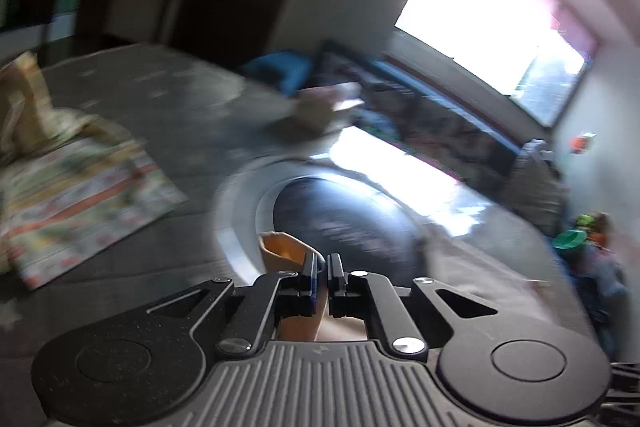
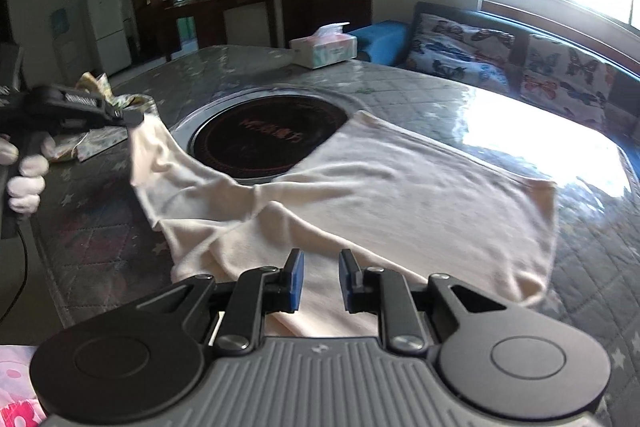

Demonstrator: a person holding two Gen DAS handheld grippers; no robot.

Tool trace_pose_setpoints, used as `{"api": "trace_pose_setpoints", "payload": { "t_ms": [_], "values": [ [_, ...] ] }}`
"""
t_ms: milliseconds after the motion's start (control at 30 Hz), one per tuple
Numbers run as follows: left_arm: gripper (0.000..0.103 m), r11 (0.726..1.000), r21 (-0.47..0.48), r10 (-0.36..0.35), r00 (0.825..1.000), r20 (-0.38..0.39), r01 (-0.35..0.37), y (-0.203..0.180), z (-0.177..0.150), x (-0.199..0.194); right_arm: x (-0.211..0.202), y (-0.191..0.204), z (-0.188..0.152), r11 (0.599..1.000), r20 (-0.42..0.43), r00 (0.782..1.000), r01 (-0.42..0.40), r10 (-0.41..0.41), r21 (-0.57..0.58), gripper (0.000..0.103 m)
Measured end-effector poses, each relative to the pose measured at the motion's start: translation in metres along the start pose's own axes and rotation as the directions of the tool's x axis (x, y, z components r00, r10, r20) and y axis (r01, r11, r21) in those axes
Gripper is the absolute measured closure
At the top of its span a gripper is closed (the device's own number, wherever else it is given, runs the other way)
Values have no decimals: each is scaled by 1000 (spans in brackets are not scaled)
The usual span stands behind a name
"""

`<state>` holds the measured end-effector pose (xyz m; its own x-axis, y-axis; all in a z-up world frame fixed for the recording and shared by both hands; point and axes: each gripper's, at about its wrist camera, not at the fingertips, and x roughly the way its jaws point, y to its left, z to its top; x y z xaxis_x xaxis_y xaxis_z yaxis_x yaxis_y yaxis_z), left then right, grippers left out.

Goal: Fold clothes

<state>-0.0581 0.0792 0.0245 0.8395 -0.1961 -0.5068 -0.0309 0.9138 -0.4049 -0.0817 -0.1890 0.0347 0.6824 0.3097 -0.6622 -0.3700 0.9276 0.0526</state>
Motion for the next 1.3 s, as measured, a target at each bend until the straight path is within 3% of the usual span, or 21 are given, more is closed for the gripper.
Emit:
{"api": "trace_pose_setpoints", "payload": {
  "t_ms": [133,233,400,533,700,1033,1167,1233,1300],
  "values": [
    [98,988,66,-140,990,-18,141,-52,6,-5,-13,-14,-9,999,27,999,26,-27,41,85],
    [98,964,112,-239,970,-46,243,-92,5,-8,-24,-25,-17,996,47,998,45,-48,73,85],
    [98,896,170,-394,911,-118,410,-156,-8,-9,-39,-43,-33,989,65,994,75,-84,126,85],
    [98,843,193,-471,862,-187,503,-198,-28,-1,-49,-55,-47,980,67,992,97,-110,172,85],
    [98,808,165,-512,812,-280,566,-228,-54,22,-57,-66,-62,969,60,989,123,-138,216,85],
    [93,779,118,-520,740,-427,615,-242,-98,63,-59,-80,-71,954,39,984,161,-176,255,85],
    [87,770,147,-505,734,-454,620,-232,-100,61,-62,-85,-69,949,31,980,181,-196,256,85],
    [82,777,168,-484,747,-456,607,-220,-98,60,-63,-87,-67,947,34,978,190,-205,258,85],
    [79,800,197,-443,779,-443,567,-205,-94,61,-64,-86,-63,949,40,979,182,-198,258,85]
  ]
}}
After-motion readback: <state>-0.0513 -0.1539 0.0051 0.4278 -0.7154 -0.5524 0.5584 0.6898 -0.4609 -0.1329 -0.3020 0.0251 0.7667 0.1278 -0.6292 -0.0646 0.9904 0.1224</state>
